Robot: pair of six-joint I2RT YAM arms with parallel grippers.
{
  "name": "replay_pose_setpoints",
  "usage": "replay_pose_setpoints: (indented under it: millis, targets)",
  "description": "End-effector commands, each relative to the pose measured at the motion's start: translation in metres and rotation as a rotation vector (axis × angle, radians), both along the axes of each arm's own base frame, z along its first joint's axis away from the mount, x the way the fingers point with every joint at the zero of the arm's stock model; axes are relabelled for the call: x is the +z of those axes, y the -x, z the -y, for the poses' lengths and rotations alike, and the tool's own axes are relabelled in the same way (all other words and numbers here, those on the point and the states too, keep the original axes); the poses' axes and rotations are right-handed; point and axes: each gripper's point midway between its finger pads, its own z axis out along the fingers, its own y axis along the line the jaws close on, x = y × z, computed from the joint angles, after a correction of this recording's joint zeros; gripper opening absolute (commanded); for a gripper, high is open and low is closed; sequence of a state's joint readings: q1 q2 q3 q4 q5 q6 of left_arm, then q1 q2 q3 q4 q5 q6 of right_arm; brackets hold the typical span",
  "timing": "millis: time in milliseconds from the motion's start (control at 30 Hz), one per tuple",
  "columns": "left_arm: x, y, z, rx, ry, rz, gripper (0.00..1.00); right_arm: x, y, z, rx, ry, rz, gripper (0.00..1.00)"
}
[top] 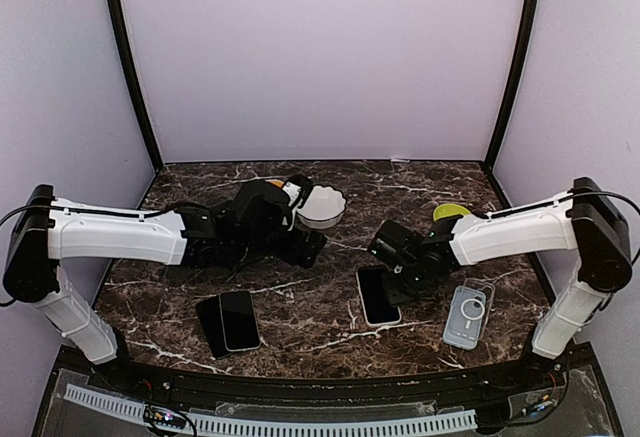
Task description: Put the phone into the phone case
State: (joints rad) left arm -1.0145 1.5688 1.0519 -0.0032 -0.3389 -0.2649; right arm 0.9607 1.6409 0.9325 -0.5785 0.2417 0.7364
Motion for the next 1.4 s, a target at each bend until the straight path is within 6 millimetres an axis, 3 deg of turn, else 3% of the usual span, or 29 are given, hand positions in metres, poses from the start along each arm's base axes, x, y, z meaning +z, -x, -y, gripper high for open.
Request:
replay_pose_setpoints:
  millis: [0, 67, 133, 200, 267, 767, 900, 1033, 1167, 1267, 1367]
  targets:
    - [0.015, 0.005, -0.008, 0.002, -0.003, 0.030, 0.94, 0.012, -0.004, 0.047, -0.002, 0.306, 0.015, 0.58]
    - [0.018, 0.005, -0.010, 0.004, -0.003, 0.039, 0.94, 0.031, -0.013, 0.021, 0.006, 0.193, 0.041, 0.82]
    - [0.021, 0.005, -0.012, 0.009, 0.000, 0.049, 0.94, 0.040, -0.013, -0.008, 0.028, 0.048, 0.027, 0.96]
    - [0.023, 0.005, -0.014, 0.012, 0.003, 0.056, 0.94, 0.039, -0.012, -0.030, 0.041, -0.065, 0.004, 0.98]
    - [0.023, 0.005, -0.015, 0.014, 0.005, 0.058, 0.94, 0.030, -0.008, -0.038, 0.033, -0.098, -0.029, 0.98]
    - [0.011, 0.007, -0.016, 0.012, -0.006, 0.041, 0.94, -0.015, 0.019, -0.034, 0.073, 0.066, -0.095, 0.98]
    - [0.011, 0.007, -0.016, 0.013, -0.006, 0.043, 0.94, -0.024, 0.023, -0.028, 0.075, 0.102, -0.104, 0.91]
    - [0.012, 0.007, -0.014, 0.006, -0.002, 0.040, 0.94, -0.027, 0.022, -0.025, 0.076, 0.124, -0.090, 0.69]
    - [0.013, 0.007, -0.013, 0.004, 0.002, 0.040, 0.94, -0.018, 0.016, -0.032, 0.087, 0.092, -0.062, 0.46]
    - [0.011, 0.007, -0.013, 0.004, -0.003, 0.037, 0.94, -0.006, 0.012, -0.044, 0.118, 0.046, -0.024, 0.36]
    - [0.010, 0.006, -0.012, 0.004, -0.004, 0.035, 0.94, 0.008, 0.006, -0.053, 0.139, -0.009, 0.023, 0.33]
